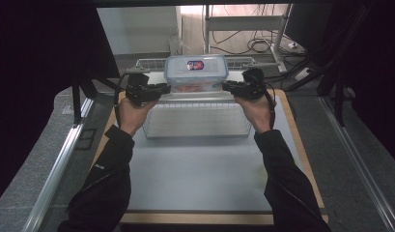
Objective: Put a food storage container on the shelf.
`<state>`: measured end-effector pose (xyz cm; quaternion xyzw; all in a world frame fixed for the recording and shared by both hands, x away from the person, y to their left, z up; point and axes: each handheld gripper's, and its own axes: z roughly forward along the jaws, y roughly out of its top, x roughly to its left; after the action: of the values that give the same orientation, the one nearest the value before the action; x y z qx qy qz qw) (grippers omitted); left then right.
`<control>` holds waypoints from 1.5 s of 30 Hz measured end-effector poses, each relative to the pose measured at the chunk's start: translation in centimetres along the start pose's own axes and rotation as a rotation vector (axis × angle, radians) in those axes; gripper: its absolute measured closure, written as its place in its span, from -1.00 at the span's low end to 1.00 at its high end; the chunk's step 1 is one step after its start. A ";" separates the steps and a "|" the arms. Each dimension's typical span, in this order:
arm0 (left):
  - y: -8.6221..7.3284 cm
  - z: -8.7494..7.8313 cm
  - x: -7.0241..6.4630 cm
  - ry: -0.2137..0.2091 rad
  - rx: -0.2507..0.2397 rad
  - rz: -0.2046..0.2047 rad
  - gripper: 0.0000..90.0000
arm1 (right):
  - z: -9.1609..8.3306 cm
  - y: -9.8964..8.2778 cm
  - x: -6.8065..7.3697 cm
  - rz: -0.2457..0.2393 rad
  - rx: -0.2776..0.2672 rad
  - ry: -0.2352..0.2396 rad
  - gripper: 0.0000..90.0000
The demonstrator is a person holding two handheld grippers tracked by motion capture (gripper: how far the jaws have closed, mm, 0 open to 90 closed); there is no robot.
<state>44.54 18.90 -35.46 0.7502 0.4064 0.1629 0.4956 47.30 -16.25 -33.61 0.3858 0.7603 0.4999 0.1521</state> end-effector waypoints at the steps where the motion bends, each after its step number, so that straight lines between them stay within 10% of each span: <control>1: 0.0 0.2 0.1 0.002 0.003 -0.003 0.63 | 0.1 0.0 0.1 0.002 -0.001 -0.004 0.61; 10: -0.3 -0.2 -0.2 -0.019 -0.016 -0.009 0.52 | 0.1 0.0 0.3 -0.007 0.000 -0.013 0.62; 17: -1.6 -1.0 -1.6 -0.040 -0.073 0.036 0.02 | -0.4 -0.6 1.0 -0.029 -0.009 0.021 0.28; 45: -9.8 -2.6 -6.7 -0.100 0.022 0.136 -0.74 | -3.2 -7.0 4.6 -0.187 0.025 0.050 -0.78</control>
<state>34.31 17.09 -41.82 0.7885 0.3310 0.1539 0.4950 39.22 -16.33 -37.57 0.3024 0.8028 0.4835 0.1740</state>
